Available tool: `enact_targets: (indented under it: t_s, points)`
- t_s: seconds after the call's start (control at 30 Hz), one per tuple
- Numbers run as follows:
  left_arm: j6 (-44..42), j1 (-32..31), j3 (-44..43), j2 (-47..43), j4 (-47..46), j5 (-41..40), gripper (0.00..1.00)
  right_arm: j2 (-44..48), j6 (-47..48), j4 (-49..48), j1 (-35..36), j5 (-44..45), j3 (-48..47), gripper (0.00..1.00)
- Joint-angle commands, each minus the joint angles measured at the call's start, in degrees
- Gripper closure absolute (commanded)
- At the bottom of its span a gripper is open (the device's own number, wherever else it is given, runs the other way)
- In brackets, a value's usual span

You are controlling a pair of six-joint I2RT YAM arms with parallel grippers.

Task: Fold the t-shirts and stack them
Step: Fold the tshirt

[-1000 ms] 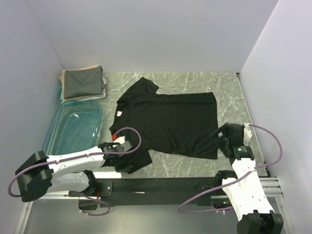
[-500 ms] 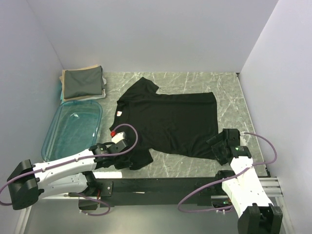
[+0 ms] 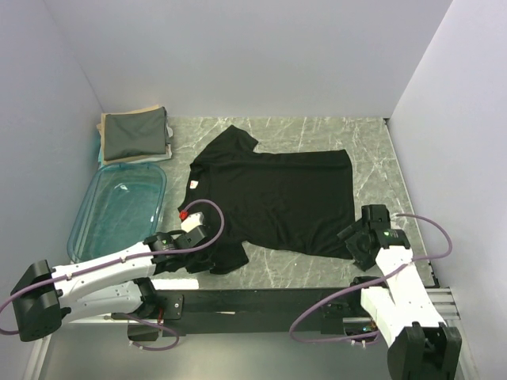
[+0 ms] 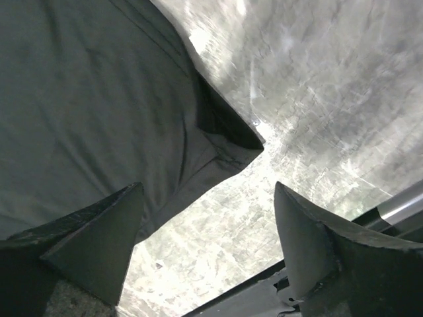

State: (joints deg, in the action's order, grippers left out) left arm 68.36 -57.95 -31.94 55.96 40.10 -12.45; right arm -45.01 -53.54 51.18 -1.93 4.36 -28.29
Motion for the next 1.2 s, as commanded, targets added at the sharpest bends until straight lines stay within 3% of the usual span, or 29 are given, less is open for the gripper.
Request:
enact_targets:
  t_s: [0.0, 0.1, 0.23, 0.33, 0.5, 0.53, 0.63, 0.97, 1.17]
  points:
    - [-0.7, -0.2, -1.5, -0.5, -1.0, -1.8, 0.99, -1.7, 0.1, -3.7, -0.4, -1.4, 2.2, 0.16]
    - [-0.2, -0.2, -2.1, 0.5, -0.3, -1.8, 0.99, -3.8, 0.8, -5.6, -0.4, -0.9, 3.4, 0.22]
    - [-0.6, -0.2, -2.8, 1.7, -0.1, -1.9, 0.99, -5.3, 1.8, -8.0, -0.4, -0.2, 4.3, 0.41]
    - [-0.8, -0.2, -3.9, 2.6, 1.1, -2.3, 0.99, -6.8, 2.6, -9.1, -0.4, -0.1, 4.2, 0.61]
    - [-0.6, -0.3, -5.1, 3.4, 2.5, -2.6, 0.99, -8.3, 3.0, -10.7, -0.4, -0.2, 4.7, 0.80]
    - [-0.7, -0.2, -5.3, 3.5, 2.7, -2.4, 0.99, -8.4, 3.3, -10.7, -0.4, -0.6, 4.7, 0.89]
    - [-1.1, -0.2, -6.0, 3.9, 3.1, -2.0, 0.99, -8.1, 4.2, -10.4, -0.4, -1.8, 4.2, 0.98]
    - [-2.6, -0.2, -8.1, 2.7, 6.3, -3.2, 0.99, -4.2, 6.3, -6.9, -0.4, -4.1, 1.0, 1.00]
    - [-2.8, -0.2, -8.5, -0.5, 9.6, -0.5, 0.99, -0.4, 7.7, 4.2, -0.4, -4.2, -2.2, 1.00]
